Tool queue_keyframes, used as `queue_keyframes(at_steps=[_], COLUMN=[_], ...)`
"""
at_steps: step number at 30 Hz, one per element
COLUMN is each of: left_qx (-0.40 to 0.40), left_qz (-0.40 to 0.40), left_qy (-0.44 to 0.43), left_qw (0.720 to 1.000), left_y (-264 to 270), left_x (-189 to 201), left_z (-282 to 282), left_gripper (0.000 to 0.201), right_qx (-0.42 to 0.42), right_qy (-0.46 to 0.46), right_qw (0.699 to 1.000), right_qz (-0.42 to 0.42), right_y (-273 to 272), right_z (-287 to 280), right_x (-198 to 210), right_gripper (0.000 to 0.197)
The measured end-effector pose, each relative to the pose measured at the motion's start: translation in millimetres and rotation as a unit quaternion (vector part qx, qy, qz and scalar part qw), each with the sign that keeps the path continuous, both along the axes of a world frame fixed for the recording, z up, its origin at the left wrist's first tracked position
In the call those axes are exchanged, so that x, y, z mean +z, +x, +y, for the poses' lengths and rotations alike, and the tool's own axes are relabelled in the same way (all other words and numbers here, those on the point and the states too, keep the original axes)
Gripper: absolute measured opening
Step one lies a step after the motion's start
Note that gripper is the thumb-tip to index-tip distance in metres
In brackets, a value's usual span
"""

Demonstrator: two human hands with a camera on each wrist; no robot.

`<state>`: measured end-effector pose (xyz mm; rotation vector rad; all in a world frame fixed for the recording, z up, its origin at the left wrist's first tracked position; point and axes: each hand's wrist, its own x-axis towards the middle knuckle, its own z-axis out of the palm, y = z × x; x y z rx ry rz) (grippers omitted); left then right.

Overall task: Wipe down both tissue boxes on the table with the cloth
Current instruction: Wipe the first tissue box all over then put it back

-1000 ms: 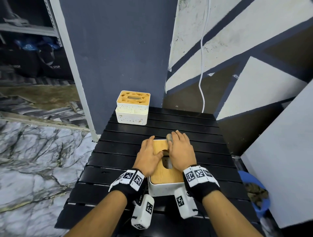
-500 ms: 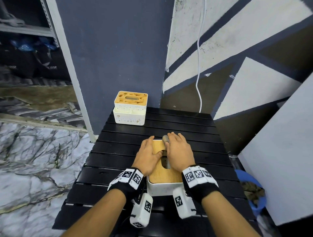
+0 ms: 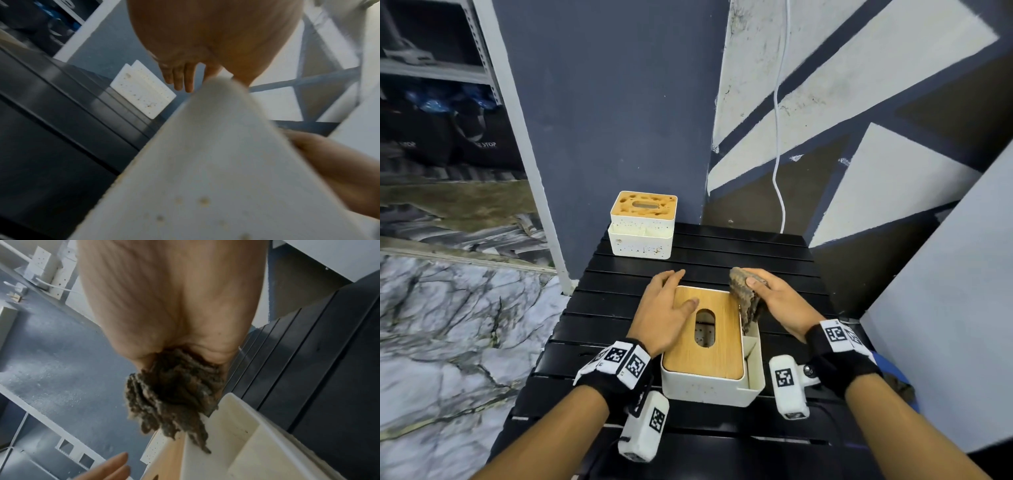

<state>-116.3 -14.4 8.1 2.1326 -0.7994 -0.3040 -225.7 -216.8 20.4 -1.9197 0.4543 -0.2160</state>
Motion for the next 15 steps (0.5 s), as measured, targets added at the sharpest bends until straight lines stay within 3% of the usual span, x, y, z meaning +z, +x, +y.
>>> queue_keyframes(at_steps=[2, 4, 9, 12, 15], left_qx=[0.004, -0.015, -0.048, -0.026, 0.025], left_qz=[-0.037, -0.016, 0.115, 0.197, 0.238], left_qy=[-0.033, -0.009, 0.087, 0.056, 0.019], left_qw=[0.999, 1.0, 0.988, 0.979, 0.971], left_y=[-12, -26, -48, -53, -52], left_x=[10, 18, 31, 34, 27], left_z=[3, 0, -21, -32, -35], left_gripper=[0.038, 0.027, 0.048, 0.064, 0.075], right_qx=[0.001, 0.003, -0.008, 0.005, -0.017], right_qy=[0.01, -0.003, -0.092, -0.223, -0.274], right_qw=[1.0, 1.0, 0.996, 0.975, 0.962], right_qz=[0.0, 0.001, 0.018, 0.014, 0.004], right_y=[-3, -2, 2, 5, 11], right_z=[3, 7, 25, 34, 36], right_x=[-2, -2, -4, -8, -13], right_gripper=[0.028, 0.029, 0.036, 0.042, 0.04])
